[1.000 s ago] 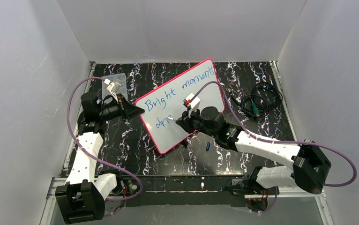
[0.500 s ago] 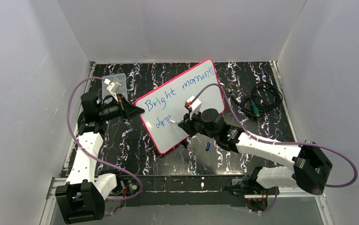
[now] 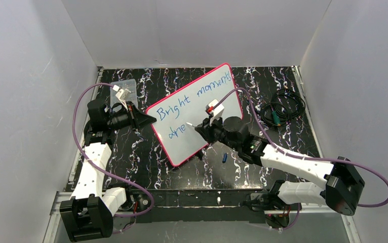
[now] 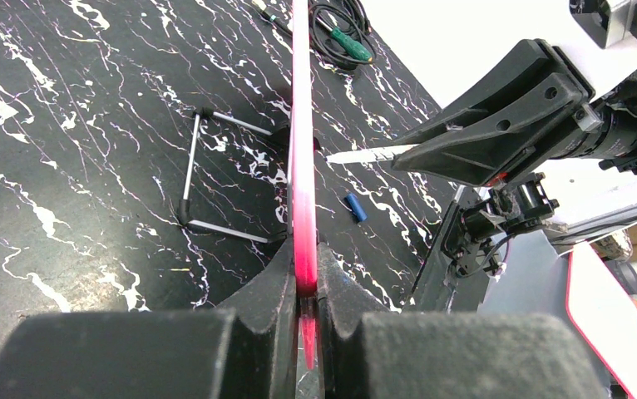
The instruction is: Write a sentence on the whiteboard
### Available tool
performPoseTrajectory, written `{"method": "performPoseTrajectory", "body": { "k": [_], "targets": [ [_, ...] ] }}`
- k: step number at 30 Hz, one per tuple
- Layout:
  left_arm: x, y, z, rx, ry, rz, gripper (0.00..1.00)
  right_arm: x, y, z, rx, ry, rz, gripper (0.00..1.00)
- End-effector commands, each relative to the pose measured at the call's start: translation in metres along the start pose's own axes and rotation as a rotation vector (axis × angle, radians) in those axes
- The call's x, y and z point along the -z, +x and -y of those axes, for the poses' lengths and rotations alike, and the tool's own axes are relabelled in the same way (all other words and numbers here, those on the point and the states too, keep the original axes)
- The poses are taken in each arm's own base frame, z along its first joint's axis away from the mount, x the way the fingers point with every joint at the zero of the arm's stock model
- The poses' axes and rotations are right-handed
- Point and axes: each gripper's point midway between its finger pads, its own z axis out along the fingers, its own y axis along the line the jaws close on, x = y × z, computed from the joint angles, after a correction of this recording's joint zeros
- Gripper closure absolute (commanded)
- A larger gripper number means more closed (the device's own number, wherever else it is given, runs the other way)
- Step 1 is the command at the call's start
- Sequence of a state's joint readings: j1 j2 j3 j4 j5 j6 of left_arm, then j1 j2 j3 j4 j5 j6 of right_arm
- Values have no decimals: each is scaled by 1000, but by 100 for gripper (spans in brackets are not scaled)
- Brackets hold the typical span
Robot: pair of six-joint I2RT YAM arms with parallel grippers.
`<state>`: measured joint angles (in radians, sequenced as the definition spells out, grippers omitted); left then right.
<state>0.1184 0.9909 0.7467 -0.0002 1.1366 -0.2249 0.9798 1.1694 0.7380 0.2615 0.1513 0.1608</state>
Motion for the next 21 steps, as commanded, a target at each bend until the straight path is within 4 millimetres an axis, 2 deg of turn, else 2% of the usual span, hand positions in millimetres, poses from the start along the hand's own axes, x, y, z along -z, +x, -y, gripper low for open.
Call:
{"method": "performPoseTrajectory", "body": {
  "k": [1,10,16,21],
  "targets": [
    [3,-11,14,-82,41,25,100,-5,-16,5,1,24,51,99],
    [2,-11,14,-81,41,25,100,-12,-13,8,11,34,41,99],
    [2,-11,14,-80,41,25,100,-16,-14,1,36,-6,35,99],
    [2,-11,14,-81,41,25,100,-15,0,-6,46,-53,-12,99]
  ]
}}
